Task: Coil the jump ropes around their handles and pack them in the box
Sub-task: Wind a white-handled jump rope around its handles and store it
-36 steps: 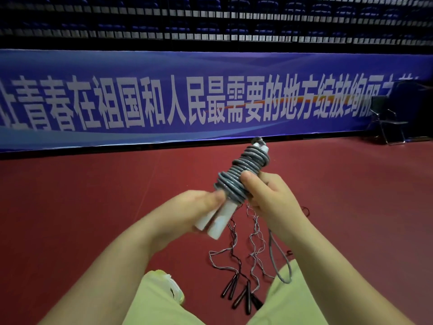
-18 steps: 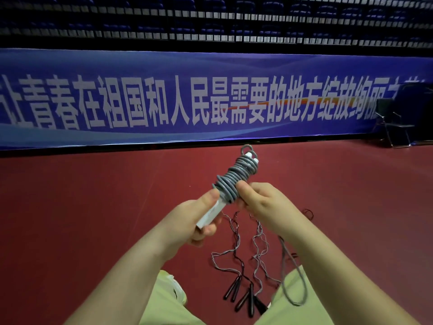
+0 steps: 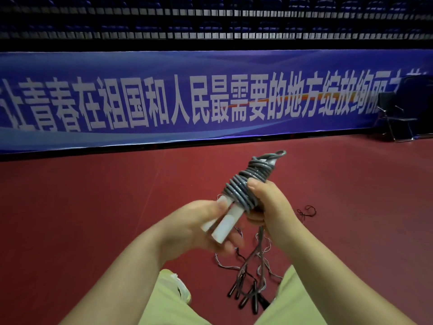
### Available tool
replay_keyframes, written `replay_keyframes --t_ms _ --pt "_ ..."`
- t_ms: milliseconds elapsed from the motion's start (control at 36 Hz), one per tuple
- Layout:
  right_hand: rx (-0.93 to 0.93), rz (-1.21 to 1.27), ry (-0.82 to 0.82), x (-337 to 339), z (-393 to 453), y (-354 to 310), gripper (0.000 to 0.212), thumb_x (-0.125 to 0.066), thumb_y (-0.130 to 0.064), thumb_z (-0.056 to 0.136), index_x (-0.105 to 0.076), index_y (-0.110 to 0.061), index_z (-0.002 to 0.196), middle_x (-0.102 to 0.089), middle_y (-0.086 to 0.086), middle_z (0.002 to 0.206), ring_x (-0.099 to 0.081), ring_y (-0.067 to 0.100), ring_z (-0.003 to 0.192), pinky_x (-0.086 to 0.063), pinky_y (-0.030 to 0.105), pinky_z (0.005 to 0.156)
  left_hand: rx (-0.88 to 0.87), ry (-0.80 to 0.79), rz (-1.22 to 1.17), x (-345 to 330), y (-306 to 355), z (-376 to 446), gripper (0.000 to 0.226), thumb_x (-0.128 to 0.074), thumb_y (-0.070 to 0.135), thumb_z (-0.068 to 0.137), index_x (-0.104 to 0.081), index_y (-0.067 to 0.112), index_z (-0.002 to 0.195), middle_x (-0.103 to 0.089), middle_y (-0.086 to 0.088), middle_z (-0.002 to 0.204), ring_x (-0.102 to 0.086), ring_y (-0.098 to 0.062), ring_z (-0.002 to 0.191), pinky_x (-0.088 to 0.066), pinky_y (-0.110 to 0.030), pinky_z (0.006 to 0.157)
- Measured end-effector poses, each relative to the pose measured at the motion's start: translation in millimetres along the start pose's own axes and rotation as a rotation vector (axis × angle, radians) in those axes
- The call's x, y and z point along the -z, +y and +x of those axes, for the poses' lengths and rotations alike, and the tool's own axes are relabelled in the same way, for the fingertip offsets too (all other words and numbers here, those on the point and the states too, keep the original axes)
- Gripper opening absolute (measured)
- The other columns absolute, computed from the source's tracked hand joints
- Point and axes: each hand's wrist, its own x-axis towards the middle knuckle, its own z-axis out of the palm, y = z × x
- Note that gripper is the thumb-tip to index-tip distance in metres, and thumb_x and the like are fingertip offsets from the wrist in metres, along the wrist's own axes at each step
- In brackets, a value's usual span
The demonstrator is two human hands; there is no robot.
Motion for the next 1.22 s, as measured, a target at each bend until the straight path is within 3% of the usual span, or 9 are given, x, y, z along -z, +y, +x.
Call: replay_keyframes --t_ms 56,167,306,528,667,778,917,1083,1222 --pt "0.003 0.062 -0.05 -0.4 -0.6 -0.5 0.028 -0.057 -0.05 0.063 -0.053 -0.022 0.059 -0.028 0.001 0.052 -0.019 0.01 0.041 -0.018 0.016 0.042 0.075 -0.274 -0.343 -0.2 -3.5 -2.1 0.077 -0.049 0.075 0.075 -0.07 0.007 0.102 -0.069 -0.011 0.075 -0.065 -0.022 0.063 -0.054 -0.033 0.064" --pt "0.003 -0.04 -0.169 2.0 0.6 -4.7 0.042 -0.054 -0.053 0.074 -0.046 -0.012 0.072 -0.03 0.007 0.058 -0.022 0.012 0.045 -0.018 0.019 0.042 0.188 -0.269 -0.537 -3.9 -3.6 -2.0 0.076 -0.034 0.079 0.075 -0.066 0.01 0.08 -0.051 0.001 0.055 -0.046 -0.01 0.042 -0.042 -0.023 0.049" --pt "-0.135 -0.274 -0.12 12.6 0.1 -7.8 0.04 -0.049 -0.051 0.088 -0.045 -0.014 0.073 -0.039 -0.003 0.055 -0.027 0.008 0.042 -0.022 0.019 0.041 0.104 0.167 -0.163 -6.0 8.8 -4.7 0.058 -0.039 0.068 0.072 -0.056 0.014 0.082 -0.041 -0.001 0.053 -0.033 -0.011 0.041 -0.024 -0.024 0.049" --pt "-0.187 -0.304 0.043 -3.0 5.9 -1.1 0.051 -0.034 -0.061 0.094 -0.032 -0.017 0.067 -0.023 0.001 0.058 -0.019 0.009 0.042 -0.016 0.022 0.042 -0.161 0.578 0.634 -0.4 6.0 11.8 0.076 -0.034 0.077 0.074 -0.06 0.006 0.082 -0.053 0.002 0.067 -0.045 -0.017 0.063 -0.041 -0.04 0.065" --pt "-0.241 -0.348 0.107 -6.0 12.7 -0.6 0.061 -0.039 -0.079 0.066 -0.044 -0.019 0.069 -0.031 -0.001 0.058 -0.024 0.011 0.044 -0.019 0.025 0.046 -0.215 0.766 0.96 -5.1 -1.4 17.9 0.053 -0.04 0.067 0.081 -0.055 0.017 0.079 -0.054 0.002 0.068 -0.053 -0.024 0.073 -0.042 -0.039 0.066" --pt "-0.09 -0.311 0.099 -4.0 10.3 0.8 0.044 -0.048 -0.069 0.066 -0.044 -0.026 0.057 -0.031 -0.006 0.054 -0.026 0.007 0.046 -0.019 0.028 0.05 -0.176 0.592 0.664 -0.1 0.9 15.9 0.059 -0.059 0.068 0.06 -0.06 0.014 0.084 -0.056 0.005 0.071 -0.051 -0.014 0.066 -0.04 -0.032 0.062" --pt "0.038 -0.309 -0.086 -8.0 4.2 -7.6 0.06 -0.049 -0.059 0.074 -0.048 0.001 0.079 -0.042 0.006 0.072 -0.039 0.017 0.066 -0.033 0.039 0.061 -0.067 -0.182 -0.173 2.7 -7.3 1.6 0.049 -0.084 0.056 0.057 -0.075 0.016 0.084 -0.068 0.002 0.074 -0.066 -0.013 0.067 -0.053 -0.024 0.06" --pt "-0.136 -0.572 -0.251 9.6 5.3 -28.4 0.042 -0.051 -0.063 0.087 -0.056 -0.024 0.071 -0.042 -0.015 0.05 -0.034 0.0 0.043 -0.027 0.022 0.054 -0.062 0.032 -0.017 1.1 -9.6 -4.0 0.071 -0.087 0.06 0.047 -0.058 0.009 0.085 -0.059 -0.001 0.066 -0.058 -0.013 0.057 -0.047 -0.025 0.052" --pt "-0.14 -0.625 -0.204 6.5 6.2 -26.6 0.057 -0.047 -0.076 0.077 -0.051 -0.019 0.071 -0.034 -0.005 0.055 -0.027 0.011 0.049 -0.023 0.032 0.053 -0.066 0.185 0.197 0.0 0.0 -5.8 0.034 -0.064 0.039 0.072 -0.056 0.008 0.082 -0.06 0.004 0.059 -0.06 -0.01 0.055 -0.047 -0.021 0.05"
